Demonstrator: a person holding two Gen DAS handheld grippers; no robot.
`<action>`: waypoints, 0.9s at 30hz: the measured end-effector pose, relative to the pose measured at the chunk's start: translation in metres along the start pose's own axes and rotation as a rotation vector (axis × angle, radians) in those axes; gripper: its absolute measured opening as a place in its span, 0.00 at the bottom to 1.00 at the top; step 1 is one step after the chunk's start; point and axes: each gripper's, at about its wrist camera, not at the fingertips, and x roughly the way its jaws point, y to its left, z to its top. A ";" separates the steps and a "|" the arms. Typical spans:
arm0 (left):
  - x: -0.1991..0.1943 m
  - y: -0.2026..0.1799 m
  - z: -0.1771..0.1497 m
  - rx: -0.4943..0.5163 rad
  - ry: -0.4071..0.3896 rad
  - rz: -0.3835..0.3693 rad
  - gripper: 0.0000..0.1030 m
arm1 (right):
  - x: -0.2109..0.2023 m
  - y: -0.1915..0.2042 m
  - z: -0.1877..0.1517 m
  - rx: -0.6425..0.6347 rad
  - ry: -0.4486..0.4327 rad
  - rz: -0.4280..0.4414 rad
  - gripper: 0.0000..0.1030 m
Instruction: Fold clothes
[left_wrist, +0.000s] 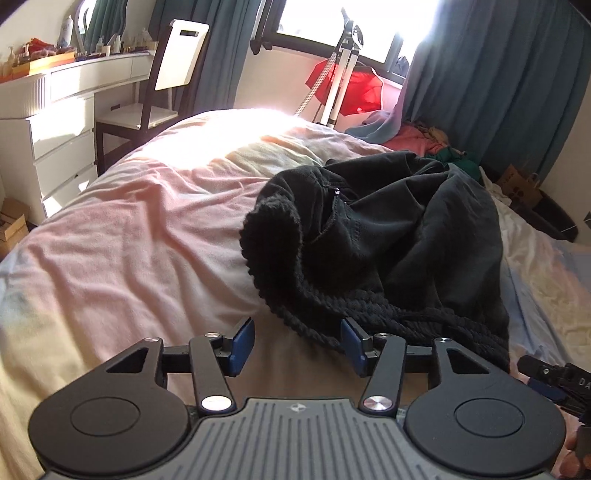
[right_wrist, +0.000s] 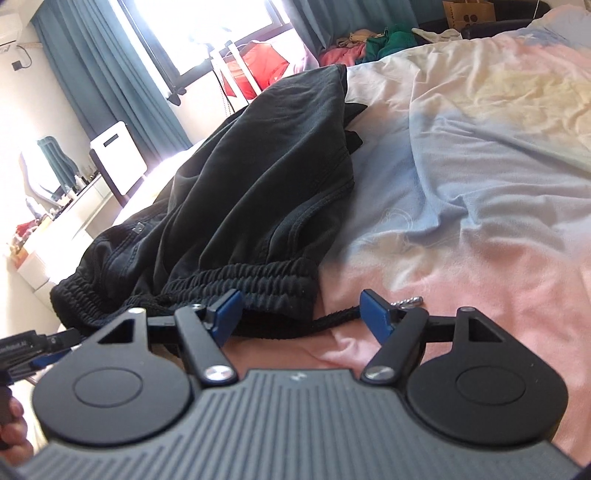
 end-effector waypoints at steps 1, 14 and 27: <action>0.000 -0.011 -0.005 0.012 0.011 -0.035 0.63 | -0.003 -0.002 0.001 0.011 -0.005 0.005 0.71; 0.079 -0.105 -0.024 -0.126 0.102 -0.252 0.76 | -0.040 -0.041 0.015 0.177 -0.095 0.043 0.72; 0.114 -0.084 -0.045 -0.411 0.235 -0.589 0.45 | -0.035 -0.047 0.019 0.220 -0.097 0.080 0.72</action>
